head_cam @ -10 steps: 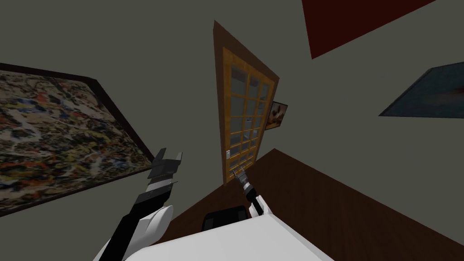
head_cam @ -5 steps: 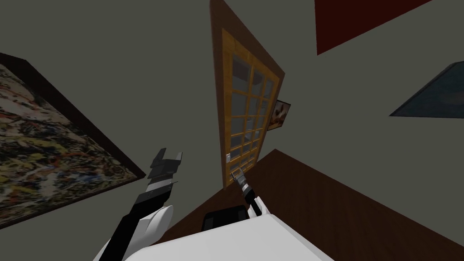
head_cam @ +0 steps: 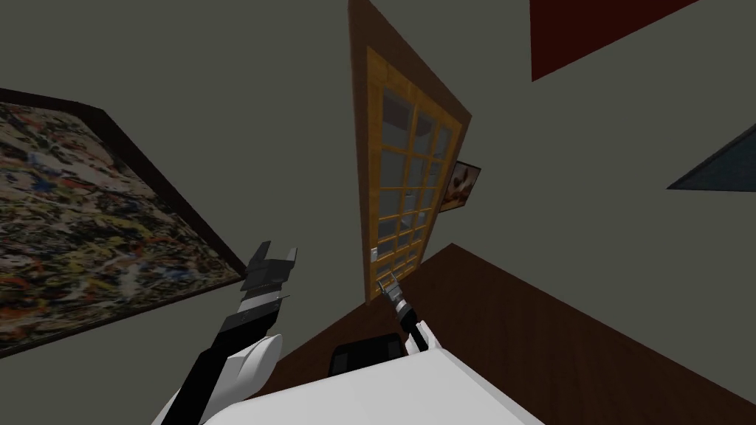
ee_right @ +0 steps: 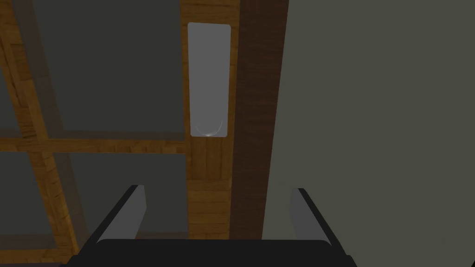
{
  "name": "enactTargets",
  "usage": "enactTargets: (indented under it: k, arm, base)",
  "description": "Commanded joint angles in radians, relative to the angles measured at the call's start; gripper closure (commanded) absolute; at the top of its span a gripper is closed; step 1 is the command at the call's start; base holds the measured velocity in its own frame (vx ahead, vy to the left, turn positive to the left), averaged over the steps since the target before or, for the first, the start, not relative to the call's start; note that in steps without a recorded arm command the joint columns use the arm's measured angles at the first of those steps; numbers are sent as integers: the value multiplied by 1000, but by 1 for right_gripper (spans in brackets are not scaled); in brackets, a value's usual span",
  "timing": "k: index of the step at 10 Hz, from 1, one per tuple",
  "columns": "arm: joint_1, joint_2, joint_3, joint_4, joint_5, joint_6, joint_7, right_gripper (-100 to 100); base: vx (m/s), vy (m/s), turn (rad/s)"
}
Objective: Pull the door open
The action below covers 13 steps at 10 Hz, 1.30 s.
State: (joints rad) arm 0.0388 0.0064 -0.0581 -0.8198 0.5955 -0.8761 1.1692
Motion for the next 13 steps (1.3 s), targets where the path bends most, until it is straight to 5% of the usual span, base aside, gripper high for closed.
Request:
enactTargets:
  k: [1, 2, 6, 13]
  arm:
    - [-9, -20, -10, 24, -23, -9, 5, -100]
    - [-9, -20, -10, 24, -23, -9, 5, -100]
    - [-27, -84, -38, 81, -103, -30, 14, -100]
    - [-54, -167, -83, 172, -232, -63, 28, -100]
  base:
    - [-209, 10, 227]
    - [-135, 2, 90]
    - [-103, 25, 236]
    - [-23, 22, 211]
